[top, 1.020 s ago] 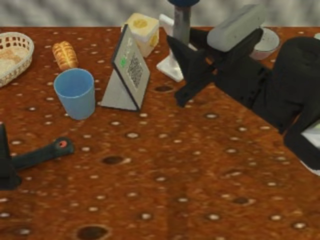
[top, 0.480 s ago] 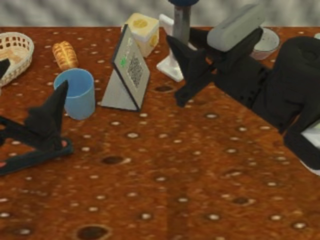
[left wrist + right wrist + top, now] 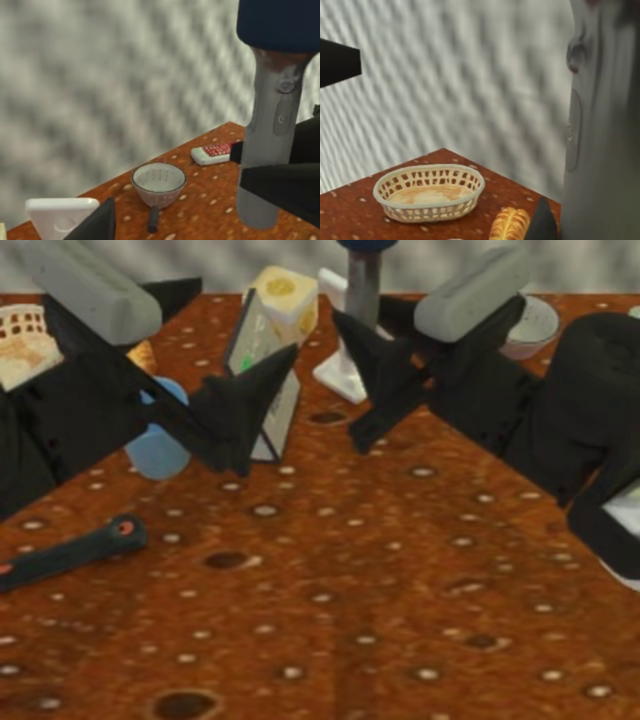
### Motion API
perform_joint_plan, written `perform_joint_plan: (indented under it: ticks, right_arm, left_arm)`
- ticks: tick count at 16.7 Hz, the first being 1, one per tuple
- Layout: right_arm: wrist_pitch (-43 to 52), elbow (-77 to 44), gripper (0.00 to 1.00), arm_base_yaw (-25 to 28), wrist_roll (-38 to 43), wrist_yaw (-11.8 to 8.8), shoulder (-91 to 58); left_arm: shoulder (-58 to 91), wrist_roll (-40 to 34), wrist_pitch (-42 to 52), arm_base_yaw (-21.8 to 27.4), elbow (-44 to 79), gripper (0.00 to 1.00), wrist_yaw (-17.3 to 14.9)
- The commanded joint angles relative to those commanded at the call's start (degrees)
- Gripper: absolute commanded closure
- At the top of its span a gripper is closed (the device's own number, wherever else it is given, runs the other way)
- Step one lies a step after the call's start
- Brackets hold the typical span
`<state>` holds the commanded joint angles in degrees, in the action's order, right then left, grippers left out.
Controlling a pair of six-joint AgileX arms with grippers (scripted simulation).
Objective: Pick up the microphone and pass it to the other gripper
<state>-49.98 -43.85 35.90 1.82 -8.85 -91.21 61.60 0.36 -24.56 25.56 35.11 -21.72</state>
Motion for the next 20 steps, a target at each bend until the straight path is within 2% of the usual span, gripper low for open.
perform_joint_plan:
  ticks: [3, 9, 17, 20]
  right_arm:
    - [0.00, 0.00, 1.00, 0.00, 0.00, 0.00, 0.00]
    - [0.00, 0.00, 1.00, 0.00, 0.00, 0.00, 0.00]
    - [0.00, 0.00, 1.00, 0.00, 0.00, 0.00, 0.00]
    - [0.00, 0.00, 1.00, 0.00, 0.00, 0.00, 0.00]
  left_arm:
    - [3.65, 0.06, -1.61, 1.57, 2.26, 0.00, -1.33]
    - [4.51, 0.05, -1.90, 1.81, 2.94, 0.00, -1.05]
    - [24.25, -0.01, -7.31, 7.72, 16.98, 0.00, 4.40]
    - [26.82, -0.05, -8.04, 8.72, 19.16, 0.00, 5.35]
